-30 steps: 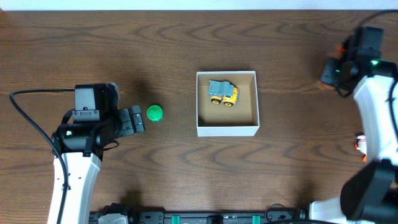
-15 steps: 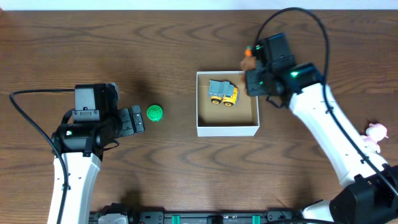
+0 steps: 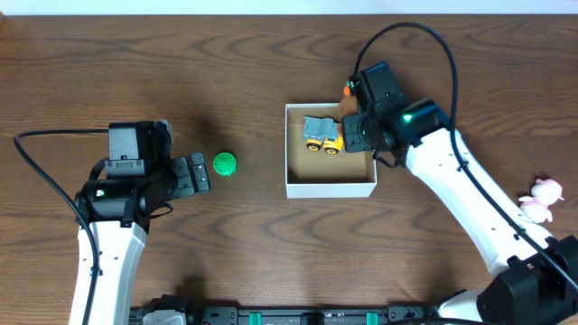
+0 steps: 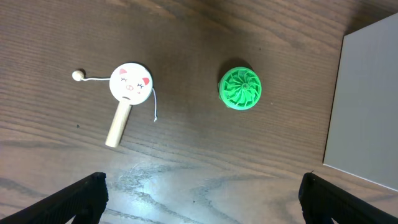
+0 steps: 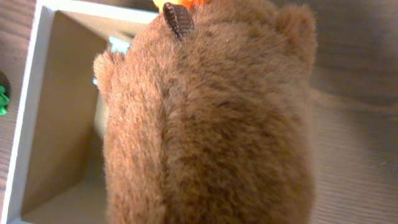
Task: Pack container
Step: 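Lower the bear into the box beside the truck and release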
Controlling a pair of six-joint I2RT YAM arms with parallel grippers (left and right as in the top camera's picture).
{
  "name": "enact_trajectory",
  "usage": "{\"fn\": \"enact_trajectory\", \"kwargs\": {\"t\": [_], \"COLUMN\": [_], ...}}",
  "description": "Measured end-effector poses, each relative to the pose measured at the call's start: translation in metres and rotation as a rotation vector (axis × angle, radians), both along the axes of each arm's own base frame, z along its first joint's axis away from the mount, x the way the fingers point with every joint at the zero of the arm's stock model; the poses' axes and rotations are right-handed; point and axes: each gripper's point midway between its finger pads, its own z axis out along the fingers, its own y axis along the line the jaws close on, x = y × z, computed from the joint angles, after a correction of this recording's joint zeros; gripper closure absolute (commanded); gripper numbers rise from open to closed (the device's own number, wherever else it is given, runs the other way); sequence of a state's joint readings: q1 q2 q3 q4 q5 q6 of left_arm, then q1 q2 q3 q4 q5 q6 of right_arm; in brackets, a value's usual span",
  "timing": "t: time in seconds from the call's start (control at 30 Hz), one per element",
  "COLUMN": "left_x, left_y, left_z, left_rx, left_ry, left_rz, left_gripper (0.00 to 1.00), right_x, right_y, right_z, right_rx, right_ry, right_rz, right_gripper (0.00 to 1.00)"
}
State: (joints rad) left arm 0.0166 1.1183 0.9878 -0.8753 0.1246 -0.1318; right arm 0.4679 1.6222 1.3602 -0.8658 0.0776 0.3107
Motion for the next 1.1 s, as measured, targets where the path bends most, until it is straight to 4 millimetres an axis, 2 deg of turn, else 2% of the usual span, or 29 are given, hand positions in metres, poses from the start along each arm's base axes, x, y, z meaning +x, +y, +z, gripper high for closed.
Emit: {"fn": "enact_trajectory", "kwargs": {"t": [0.1,0.2,0.23,0.33,0.4,1.0,1.1], "left_x": [0.000,0.000,0.000,0.000,0.000,0.000,0.000], "left_y": [0.000,0.000,0.000,0.000,0.000,0.000,0.000], "left_z": [0.000,0.000,0.000,0.000,0.000,0.000,0.000], "left_rx": [0.000,0.000,0.000,0.000,0.000,0.000,0.000], "left_ry": [0.000,0.000,0.000,0.000,0.000,0.000,0.000], "left_rz": [0.000,0.000,0.000,0.000,0.000,0.000,0.000], "left_gripper": [0.02,0.02,0.02,0.02,0.02,0.02,0.02], "right_x": [-0.007,-0.013,-0.013,-0.013,-0.011,0.005,0.006], "right_y": [0.001,0.001,0.001,0.001,0.003,0.011,0.012], "right_z": [-0.015,-0.028,-0.030,-0.033,-0.032,-0.023,-0.022], "right_rx": [-0.005,-0.006,-0.007,-0.001,0.006,0.042,0.043], "right_ry": [0.025,0.042,0.044,0.044,0.036,-0.039,-0.047], "right_rz": [0.003,0.001,0.000,-0.009,-0.007,-0.001,0.004], "right_gripper": [0.81,0.72,0.66,0.32,0.17,0.19,0.24]}}
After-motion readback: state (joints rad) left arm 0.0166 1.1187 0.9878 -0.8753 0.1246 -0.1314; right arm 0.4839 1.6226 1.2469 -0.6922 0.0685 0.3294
